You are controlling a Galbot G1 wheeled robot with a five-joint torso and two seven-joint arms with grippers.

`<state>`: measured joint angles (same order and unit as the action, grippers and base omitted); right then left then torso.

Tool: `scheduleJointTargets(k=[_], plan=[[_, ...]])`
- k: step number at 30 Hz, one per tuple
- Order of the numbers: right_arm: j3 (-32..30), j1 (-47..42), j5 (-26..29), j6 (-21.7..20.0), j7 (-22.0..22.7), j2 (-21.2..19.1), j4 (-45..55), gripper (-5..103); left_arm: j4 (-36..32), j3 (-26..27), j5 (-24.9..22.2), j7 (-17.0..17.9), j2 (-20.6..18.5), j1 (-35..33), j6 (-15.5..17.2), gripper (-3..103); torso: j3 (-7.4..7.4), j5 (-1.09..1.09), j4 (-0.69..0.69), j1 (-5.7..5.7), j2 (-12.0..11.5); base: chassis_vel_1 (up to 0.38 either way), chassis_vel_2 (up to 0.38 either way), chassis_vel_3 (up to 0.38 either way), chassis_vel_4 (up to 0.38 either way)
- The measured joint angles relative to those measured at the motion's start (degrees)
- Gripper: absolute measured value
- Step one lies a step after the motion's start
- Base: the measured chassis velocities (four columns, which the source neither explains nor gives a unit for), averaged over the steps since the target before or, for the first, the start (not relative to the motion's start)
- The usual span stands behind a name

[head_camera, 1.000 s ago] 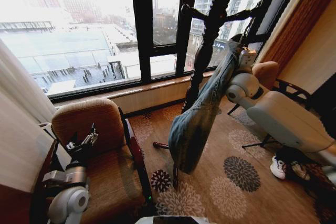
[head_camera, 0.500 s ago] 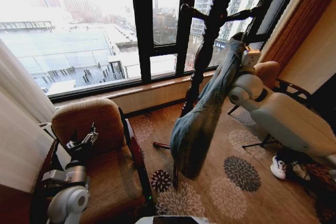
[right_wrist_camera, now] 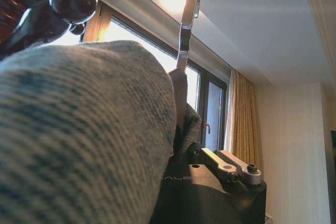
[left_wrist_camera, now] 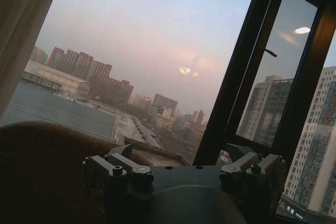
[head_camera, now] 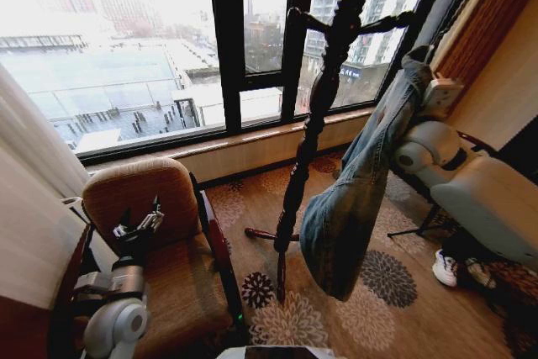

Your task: Pick up the clothes from the bed and hang them on the clothes hanger.

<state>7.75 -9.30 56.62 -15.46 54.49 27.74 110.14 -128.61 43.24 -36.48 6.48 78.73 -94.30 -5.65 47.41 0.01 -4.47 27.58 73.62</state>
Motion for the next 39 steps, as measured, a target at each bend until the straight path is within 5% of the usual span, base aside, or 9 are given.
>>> scheduleJointTargets(k=[39], plan=[[10.1,7.9,0.8,1.2,-0.8,2.1,-0.4,20,0.9,0.3,-0.5,-0.2,0.1,0.5,-0.5,100,0.01,-0.01,0.01,0.02,0.0,0.0,0.0,0.0,0.0]])
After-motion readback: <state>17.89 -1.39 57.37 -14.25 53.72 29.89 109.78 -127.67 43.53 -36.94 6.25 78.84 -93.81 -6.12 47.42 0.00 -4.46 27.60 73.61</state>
